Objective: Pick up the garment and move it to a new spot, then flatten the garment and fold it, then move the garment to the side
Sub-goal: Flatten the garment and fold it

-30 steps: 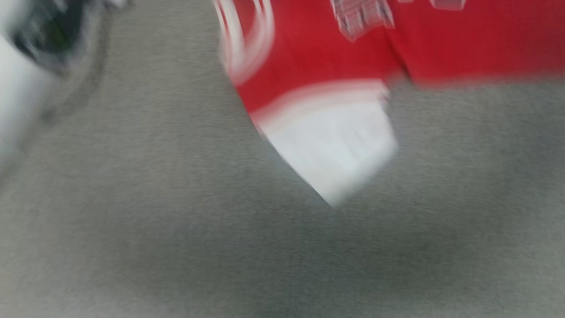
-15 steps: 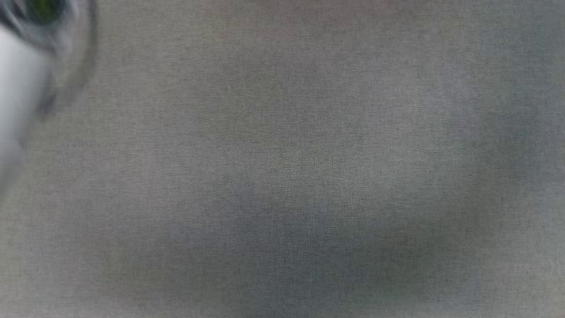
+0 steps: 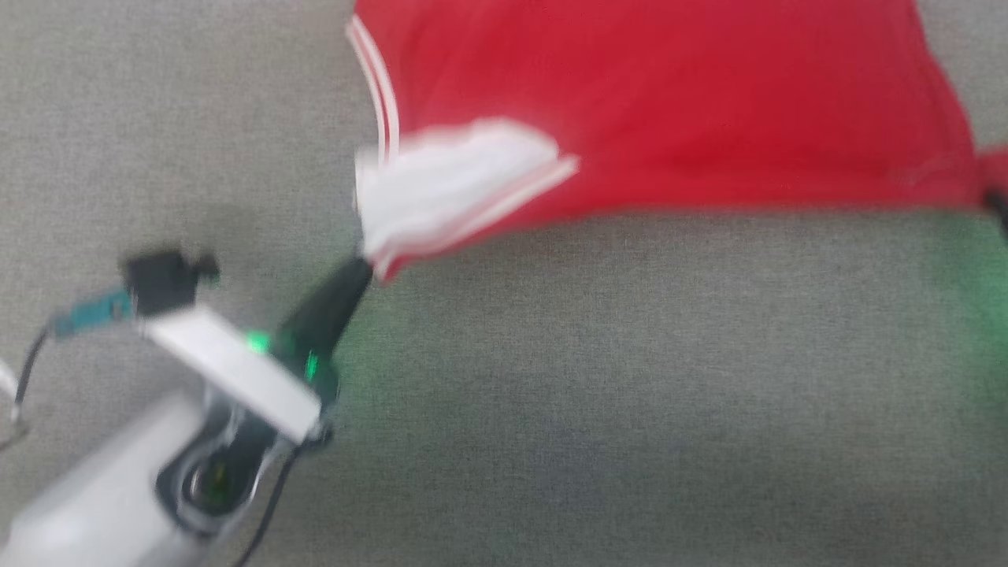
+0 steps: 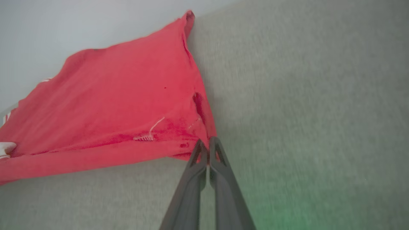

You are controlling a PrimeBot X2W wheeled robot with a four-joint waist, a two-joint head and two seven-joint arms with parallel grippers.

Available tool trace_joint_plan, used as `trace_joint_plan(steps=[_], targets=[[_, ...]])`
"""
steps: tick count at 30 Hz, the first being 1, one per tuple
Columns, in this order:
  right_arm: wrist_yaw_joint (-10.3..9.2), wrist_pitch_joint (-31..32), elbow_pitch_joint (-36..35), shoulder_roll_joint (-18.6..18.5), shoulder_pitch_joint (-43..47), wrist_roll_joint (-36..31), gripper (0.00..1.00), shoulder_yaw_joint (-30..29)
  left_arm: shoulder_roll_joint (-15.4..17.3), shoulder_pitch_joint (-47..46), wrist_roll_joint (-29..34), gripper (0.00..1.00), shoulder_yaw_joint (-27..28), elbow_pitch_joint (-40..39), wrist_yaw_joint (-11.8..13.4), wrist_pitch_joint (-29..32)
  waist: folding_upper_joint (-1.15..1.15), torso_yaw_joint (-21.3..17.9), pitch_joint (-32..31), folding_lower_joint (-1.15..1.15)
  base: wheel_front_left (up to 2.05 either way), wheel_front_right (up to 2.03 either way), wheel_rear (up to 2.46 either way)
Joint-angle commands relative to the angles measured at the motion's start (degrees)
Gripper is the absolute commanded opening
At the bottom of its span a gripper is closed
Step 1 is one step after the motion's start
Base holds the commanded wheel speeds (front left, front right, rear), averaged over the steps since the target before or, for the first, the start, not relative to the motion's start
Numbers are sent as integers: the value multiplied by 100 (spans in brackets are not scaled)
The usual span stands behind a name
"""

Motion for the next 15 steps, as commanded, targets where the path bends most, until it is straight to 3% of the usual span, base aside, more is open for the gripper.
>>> trace_joint_plan(steps=[1, 10, 15], targets=[[1, 77, -271, -20, 351, 113, 0, -102, 94, 252, 63, 0, 56, -180, 5, -45, 0, -11, -54, 0, 0, 0, 0], [2, 725, -2010, 219, 2754, 270, 0, -971, 663, 2049, 446, 0, 752, -1340, 5, -43, 0, -20, -269, 0, 0, 0, 0], [2, 1032, -2870, 587, 3393, 159, 0, -1482, 836, 2605, 712, 0, 1066, -1694, 5, -44, 0, -43, -355, 0, 0, 0, 0]])
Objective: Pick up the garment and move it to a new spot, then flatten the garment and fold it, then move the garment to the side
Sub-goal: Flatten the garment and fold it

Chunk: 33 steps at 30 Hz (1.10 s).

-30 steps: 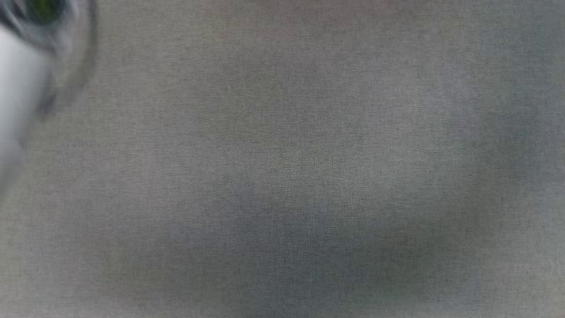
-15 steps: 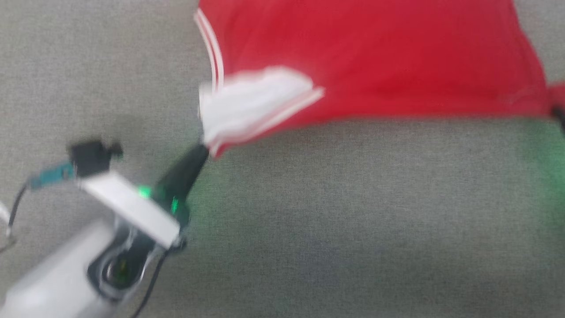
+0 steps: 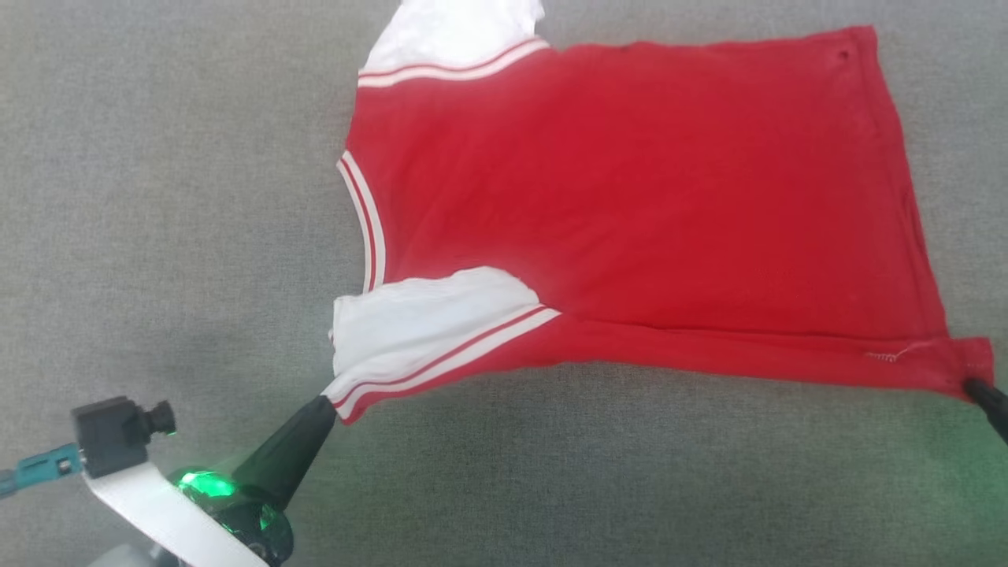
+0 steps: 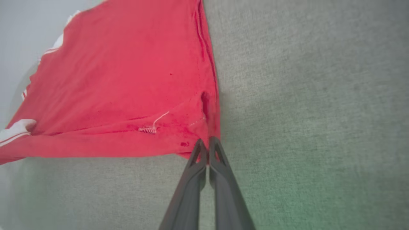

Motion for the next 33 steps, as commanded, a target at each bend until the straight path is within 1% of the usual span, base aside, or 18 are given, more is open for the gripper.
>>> trace_joint_plan(steps=[1, 5, 9, 12, 16, 17, 18, 21, 24, 33], targets=[[1, 76, -187, 98, -26, -77, 0, -112, -3, 35, 44, 0, 95, -88, 5, -26, 0, -23, -47, 0, 0, 0, 0], [2, 276, -354, 259, -463, -252, 0, -292, -29, -390, 9, 0, 98, -88, 5, 58, 0, -26, -114, 0, 0, 0, 0], [2, 442, -83, 366, -1305, -449, 0, -225, -204, -1102, -204, 0, 166, 171, 5, 285, 0, -54, -90, 0, 0, 0, 0], [2, 486, 338, 464, -1992, -650, 0, -121, -410, -1722, -205, 0, 143, 592, 5, 475, 0, -51, -16, 0, 0, 0, 0], [2, 538, 869, 502, -2560, -919, 0, 65, -835, -2441, -259, 0, 58, 1265, 5, 633, 0, 15, 154, 0, 0, 0, 0], [2, 517, 984, 526, -2670, -952, 0, 110, -896, -2562, -234, 0, 29, 1476, 5, 658, 0, 14, 206, 0, 0, 0, 0], [2, 517, 984, 526, -2670, -952, 0, 110, -896, -2562, -234, 0, 29, 1476, 5, 658, 0, 14, 206, 0, 0, 0, 0], [2, 413, 1285, 541, -2892, -1098, 0, 241, -1080, -2889, -120, 0, -148, 2053, 5, 802, 0, 17, 357, 0, 0, 0, 0], [2, 217, 1544, 507, -3052, -1229, 0, 405, -1228, -3080, -69, 0, -280, 2539, 5, 802, 0, 1, 499, 0, 0, 0, 0], [1, -366, 2092, 362, -3268, -1240, 0, 751, -1235, -3465, 441, 0, -963, 3498, 6, 715, 0, -36, 605, 0, 0, 0, 0]])
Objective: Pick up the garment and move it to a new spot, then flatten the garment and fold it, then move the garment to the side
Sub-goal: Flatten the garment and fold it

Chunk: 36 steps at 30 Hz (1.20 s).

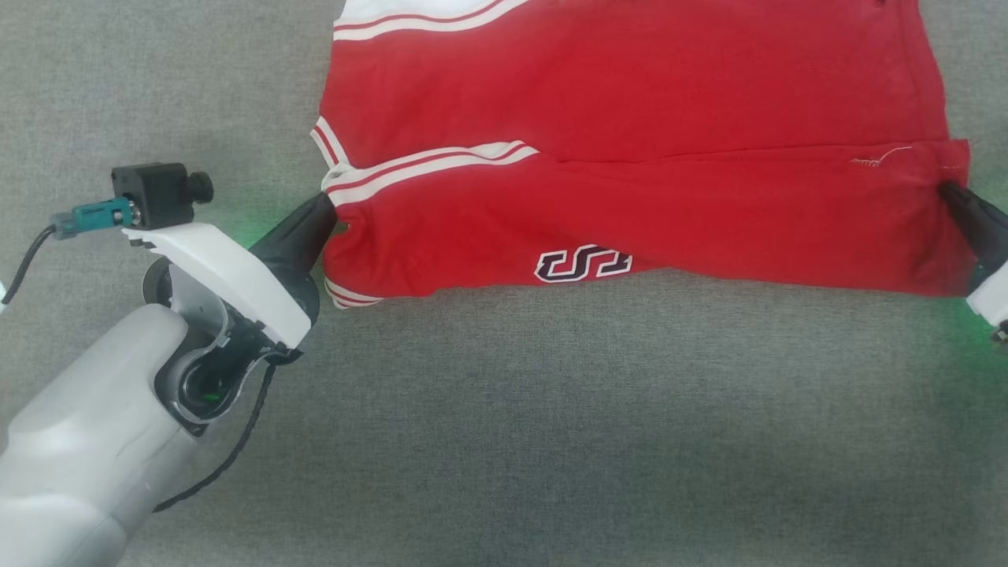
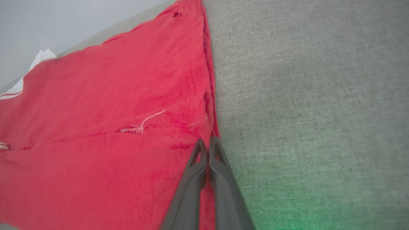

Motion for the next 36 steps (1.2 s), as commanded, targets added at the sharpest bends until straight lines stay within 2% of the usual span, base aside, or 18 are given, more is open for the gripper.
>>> trace_joint_plan(steps=[1, 2, 3, 4, 5, 6, 10, 11, 17, 23, 24, 28, 34, 36], targets=[[0, -80, 41, -11, -70, 30, 0, 33, 10, -49, 42, 3, -58, 83, 7, -12, 0, -13, -19, 0, 0, 0, 0], [1, -130, 85, -15, -80, 47, 0, 81, 20, -92, 79, 9, -137, 140, 7, -2, 0, -27, -40, 0, 0, 0, 0], [1, -189, 144, -30, -94, 57, 0, 119, 46, -148, 135, 22, -217, 222, 7, 12, 0, -39, -64, 0, 0, 0, 0], [1, -264, 181, -64, -113, 33, 14, 165, 69, -200, 151, 40, -291, 306, 7, 50, 0, -49, -89, 0, 0, 0, 0], [0, -335, 219, -98, -129, -5, 48, 221, 97, -270, 200, 100, -387, 363, 7, 79, 0, -59, -116, 0, 0, 0, 0], [1, -410, 251, -127, -132, -25, 98, 279, 121, -345, 226, 100, -449, 396, 7, 71, 0, -68, -153, 0, 0, 0, 0], [1, -690, 271, -285, -82, -101, 100, 402, 401, -636, 422, 100, -658, 404, 7, 50, 0, -81, -324, 0, 0, 0, 0], [1, -850, 228, -365, -25, -148, 100, 396, 590, -786, 541, 100, -783, 364, 7, 178, 0, -80, -419, 0, 0, 0, 0], [1, -1054, 91, -444, 169, -81, 100, 274, 1072, -1269, 616, 100, -1185, -7, 7, 1109, 0, -73, -729, 0, 0, 0, 0], [1, -967, -66, -367, 316, -59, 100, 316, 1216, -1245, -85, 100, -1625, -436, 70, 2976, 0, -181, -853, 0, 0, 0, 0], [1, -964, -100, -349, 319, -51, 100, 340, 1236, -1237, -242, 100, -1636, -479, 158, 3169, 0, -215, -840, 0, 0, 0, 0], [1, -916, -203, -277, 372, -22, 100, 414, 1200, -1179, -444, 100, -1682, -537, 409, 3491, 0, -365, -750, 0, 0, 0, 0], [1, -911, -255, -244, 376, 10, 100, 407, 1094, -1005, -756, 100, -1791, -210, 563, 3837, 0, -529, -592, 0, 0, 0, 0], [1, -918, -265, -234, 370, 15, 100, 409, 990, -905, -801, 100, -1886, -58, 505, 3992, 0, -579, -543, 0, 0, 0, 0]])
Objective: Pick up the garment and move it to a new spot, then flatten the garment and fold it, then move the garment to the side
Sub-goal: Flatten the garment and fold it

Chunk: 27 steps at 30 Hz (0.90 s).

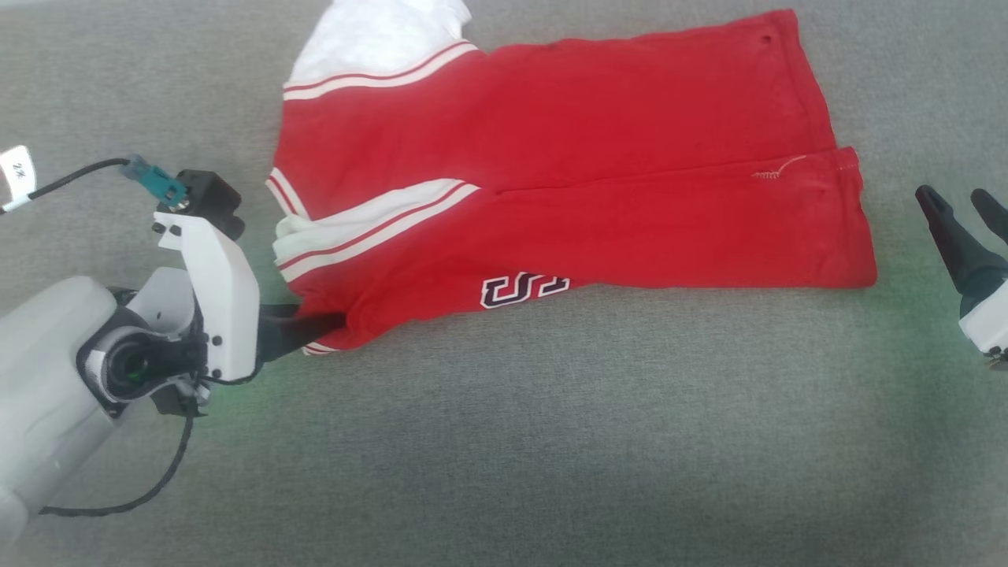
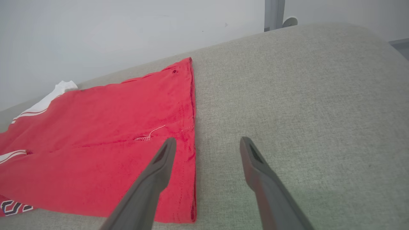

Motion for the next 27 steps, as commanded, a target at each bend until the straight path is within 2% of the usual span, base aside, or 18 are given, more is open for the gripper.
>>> trace_joint_plan(steps=[1, 2, 3, 4, 5, 6, 10, 15, 19, 23, 24, 25, 26, 27], targets=[[2, -17, -18, 21, 1, 17, 100, 4, -142, 210, -42, 100, -124, 127, -25, 79, 0, -62, 63, 0, 0, 0, 0], [2, -5, -17, 24, -7, 10, 100, 18, -195, 246, -80, 88, -124, 223, -44, 74, 0, -80, 78, 0, 0, 0, 0], [2, 19, -20, 17, -12, 3, 100, 38, -249, 276, -97, 67, -136, 300, -72, 83, 0, -89, 86, 0, 0, 0, 0], [2, 57, -37, -4, -15, -1, 100, 78, -291, 290, -106, 39, -151, 358, -105, 96, 0, -96, 92, 0, 0, 0, 0], [2, 101, -61, -39, -16, -10, 100, 135, -331, 300, -131, 5, -161, 412, -136, 121, 0, -101, 96, 0, 0, 0, 0], [2, 161, -82, -99, -19, -47, 100, 198, -366, 300, -147, 0, -169, 442, -177, 138, 0, -104, 102, 0, 0, 0, 0], [2, 601, -179, -395, -78, -194, 100, 562, -411, 252, -166, 0, -98, 479, -302, 56, 0, -66, 133, 0, 0, 0, 0], [1, 1489, -268, -774, -293, -127, 100, 1026, -504, 109, -52, 0, -52, 443, -371, -56, 0, 47, 217, 0, 0, 0, 0], [1, 2179, -139, -950, -563, -119, 100, 1372, -596, 1, 47, 0, -12, 371, -410, -179, 0, 150, 347, 0, 0, 0, 0], [2, 2610, 134, -956, -776, -147, 100, 1726, -724, -54, 128, 0, -15, 357, -440, -251, 0, 266, 457, 0, 0, 0, 0], [2, 2646, 204, -950, -799, -176, 77, 1776, -753, -56, 150, 0, -17, 368, -449, -274, 0, 293, 473, 0, 0, 0, 0], [2, 2672, 244, -957, -812, -184, 33, 1852, -783, -59, 168, 0, -21, 384, -452, -287, 0, 317, 481, 0, 0, 0, 0], [2, 2669, 270, -959, -824, -172, 10, 1900, -801, -54, 173, 0, -21, 400, -458, -319, 0, 334, 483, 0, 0, 0, 0], [2, 2634, 302, -947, -827, -122, 0, 1903, -805, -46, 186, 0, -14, 412, -457, -345, 0, 348, 480, 0, 0, 0, 0]])
